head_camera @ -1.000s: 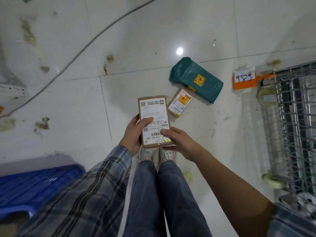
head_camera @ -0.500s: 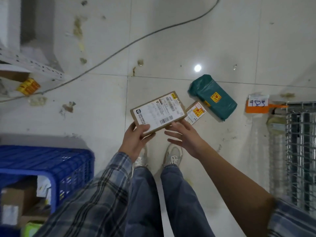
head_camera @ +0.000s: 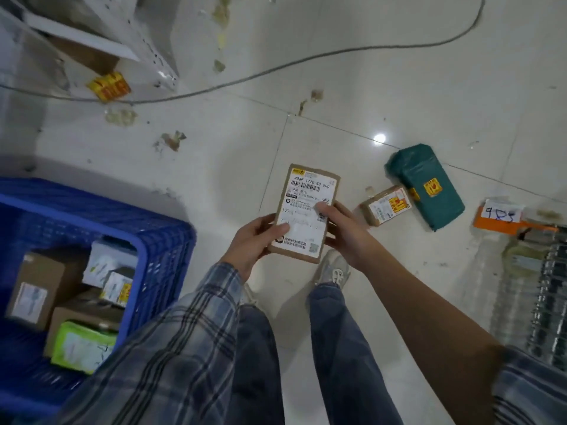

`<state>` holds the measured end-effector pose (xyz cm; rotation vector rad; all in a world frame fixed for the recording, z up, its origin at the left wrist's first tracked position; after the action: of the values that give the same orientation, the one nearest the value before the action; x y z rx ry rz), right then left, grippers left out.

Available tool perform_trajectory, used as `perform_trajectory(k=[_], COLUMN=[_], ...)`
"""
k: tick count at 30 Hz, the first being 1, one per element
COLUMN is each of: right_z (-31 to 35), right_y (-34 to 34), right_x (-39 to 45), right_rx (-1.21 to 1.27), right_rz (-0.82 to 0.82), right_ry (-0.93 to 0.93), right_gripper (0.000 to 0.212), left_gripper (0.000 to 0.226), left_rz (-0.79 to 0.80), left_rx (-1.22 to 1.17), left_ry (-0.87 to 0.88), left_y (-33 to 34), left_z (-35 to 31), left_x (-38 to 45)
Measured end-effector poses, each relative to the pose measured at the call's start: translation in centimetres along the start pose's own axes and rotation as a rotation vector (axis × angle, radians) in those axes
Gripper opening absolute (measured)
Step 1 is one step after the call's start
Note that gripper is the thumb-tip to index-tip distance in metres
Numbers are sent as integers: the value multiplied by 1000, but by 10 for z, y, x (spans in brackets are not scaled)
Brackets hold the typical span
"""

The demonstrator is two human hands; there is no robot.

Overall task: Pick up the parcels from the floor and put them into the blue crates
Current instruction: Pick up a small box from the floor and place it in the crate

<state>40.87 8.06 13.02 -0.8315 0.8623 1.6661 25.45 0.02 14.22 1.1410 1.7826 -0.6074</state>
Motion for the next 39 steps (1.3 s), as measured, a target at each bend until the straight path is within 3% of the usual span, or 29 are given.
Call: perform_trajectory(k=[6, 18, 25, 29, 35, 39], right_z=[-26, -98, -153, -175, -192, -189], right_y=[118, 313, 387, 411, 425, 431], right_x=[-18, -35, -21, 5, 49, 82], right_rx=[-170, -760, -1156, -1473, -1944, -2121], right_rz=[114, 354, 454, 412, 316, 246], right_ry=[15, 55, -202, -358, -436, -423], right_gripper=[50, 41, 42, 40, 39, 41], left_gripper=[42, 36, 40, 44, 38, 37], left_rz=[-158, -440, -597, -643, -676, -649], left_rx=[-357, -753, -891, -925, -840, -876], left_ry=[39, 92, 50, 30, -89, -114], left_y=[-101, -282, -328, -338, -349, -352], left_z=[13, 86, 138, 151, 149, 139], left_x=[-30, -79, -66, -40, 16, 59])
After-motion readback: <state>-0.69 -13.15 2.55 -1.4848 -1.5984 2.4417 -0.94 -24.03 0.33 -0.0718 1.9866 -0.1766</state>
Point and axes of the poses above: each hand's wrist, its own x-axis towards the middle knuckle, its own y-axis out of the palm, z = x × y, the point moved 5 cm from there along x, towards the middle knuckle, and after that the axes turned 6 degrees about -z, right-handed, at the moved point
